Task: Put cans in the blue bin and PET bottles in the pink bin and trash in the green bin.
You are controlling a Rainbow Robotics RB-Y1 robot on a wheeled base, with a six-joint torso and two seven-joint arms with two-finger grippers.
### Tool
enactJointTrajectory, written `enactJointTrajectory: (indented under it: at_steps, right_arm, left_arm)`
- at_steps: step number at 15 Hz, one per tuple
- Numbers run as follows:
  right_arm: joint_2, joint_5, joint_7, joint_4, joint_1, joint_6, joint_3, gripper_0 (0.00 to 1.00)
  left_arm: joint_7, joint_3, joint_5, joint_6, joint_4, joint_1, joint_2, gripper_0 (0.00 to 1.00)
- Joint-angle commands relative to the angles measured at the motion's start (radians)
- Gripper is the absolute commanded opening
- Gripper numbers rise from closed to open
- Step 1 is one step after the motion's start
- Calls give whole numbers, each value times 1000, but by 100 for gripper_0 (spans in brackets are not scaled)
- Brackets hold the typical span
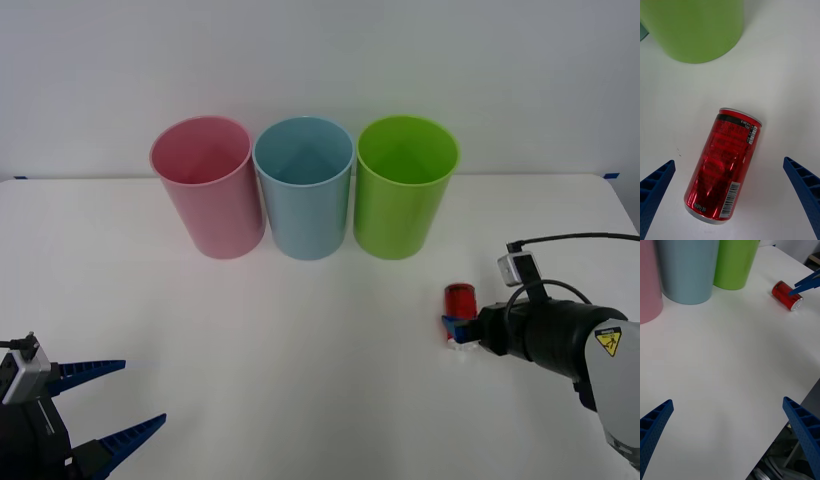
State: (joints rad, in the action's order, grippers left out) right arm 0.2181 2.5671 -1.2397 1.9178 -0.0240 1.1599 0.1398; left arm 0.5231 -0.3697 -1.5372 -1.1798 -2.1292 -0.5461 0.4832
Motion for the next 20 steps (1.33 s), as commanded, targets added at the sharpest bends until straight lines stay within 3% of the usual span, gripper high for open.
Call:
enactJointTrajectory:
  at_steps: [1, 14, 15, 16, 17, 18, 20]
  right_arm:
    - [-20, 21, 0, -42, 19, -2, -3, 100]
    - [-28, 48, 2, -184, 55, -134, -65, 100]
    - [-26, 48, 5, -189, 59, -134, -68, 86]
    - [-26, 51, 8, -189, 62, -135, -68, 36]
    - [-26, 54, 9, -189, 65, -135, -69, 5]
    - [-26, 57, 9, -189, 67, -135, -71, 0]
    - [-26, 67, 23, -189, 67, -135, -71, 0]
  left_arm:
    - [0, 0, 0, 0, 0, 0, 0, 100]
    - [0, 0, 0, 0, 0, 0, 0, 100]
    - [0, 0, 0, 0, 0, 0, 0, 100]
    - [0, 0, 0, 0, 0, 0, 0, 100]
    - [0, 0, 0, 0, 0, 0, 0, 100]
    - [0, 0, 0, 0, 0, 0, 0, 100]
    - [0, 0, 0, 0, 0, 0, 0, 100]
